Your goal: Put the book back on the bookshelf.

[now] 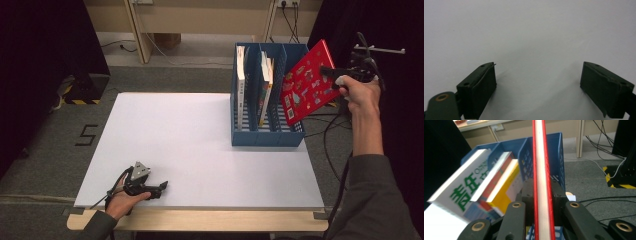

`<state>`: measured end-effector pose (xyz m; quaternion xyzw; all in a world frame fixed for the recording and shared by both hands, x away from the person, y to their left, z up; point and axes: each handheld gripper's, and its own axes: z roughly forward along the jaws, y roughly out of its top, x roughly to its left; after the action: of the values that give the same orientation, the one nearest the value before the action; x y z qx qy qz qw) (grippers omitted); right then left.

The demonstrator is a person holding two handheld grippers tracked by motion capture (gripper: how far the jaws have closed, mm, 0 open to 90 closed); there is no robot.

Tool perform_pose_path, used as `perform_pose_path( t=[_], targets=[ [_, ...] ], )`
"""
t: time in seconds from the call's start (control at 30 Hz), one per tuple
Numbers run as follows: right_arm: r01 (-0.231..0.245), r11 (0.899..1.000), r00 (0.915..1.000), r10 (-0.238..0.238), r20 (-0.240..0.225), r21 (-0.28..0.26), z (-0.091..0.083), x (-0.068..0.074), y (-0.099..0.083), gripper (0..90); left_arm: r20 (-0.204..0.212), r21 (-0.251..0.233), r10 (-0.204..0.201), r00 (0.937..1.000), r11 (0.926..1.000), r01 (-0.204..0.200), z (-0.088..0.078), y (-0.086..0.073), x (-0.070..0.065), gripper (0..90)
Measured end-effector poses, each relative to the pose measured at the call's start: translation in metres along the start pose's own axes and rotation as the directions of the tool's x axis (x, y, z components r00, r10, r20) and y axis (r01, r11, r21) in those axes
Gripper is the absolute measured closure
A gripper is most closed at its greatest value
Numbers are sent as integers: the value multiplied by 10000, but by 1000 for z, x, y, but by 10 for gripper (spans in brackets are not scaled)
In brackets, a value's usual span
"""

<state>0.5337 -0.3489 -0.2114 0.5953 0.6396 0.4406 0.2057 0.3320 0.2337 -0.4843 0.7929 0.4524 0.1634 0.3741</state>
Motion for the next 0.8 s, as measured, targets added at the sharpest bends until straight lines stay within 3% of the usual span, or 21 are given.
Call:
perform_pose_path(
  t=[0.2, 0.4, 0.8],
  targets=[
    [-15, 9994, 9993, 1, 378, 348, 28, -3, -4, 781, -15, -1, 18, 10000, 10000, -18, 0, 0, 0, 121],
    [-184, 9982, 9991, 161, 394, 572, 54, -4, -10, 780, -12, -13, 6, 10000, 10000, -6, 0, 0, 0, 121],
    [-2, 9934, 9979, -73, 646, 1150, 85, -1, -17, 776, -11, -10, 7, 10000, 10000, -7, 0, 0, 0, 121]
  ],
)
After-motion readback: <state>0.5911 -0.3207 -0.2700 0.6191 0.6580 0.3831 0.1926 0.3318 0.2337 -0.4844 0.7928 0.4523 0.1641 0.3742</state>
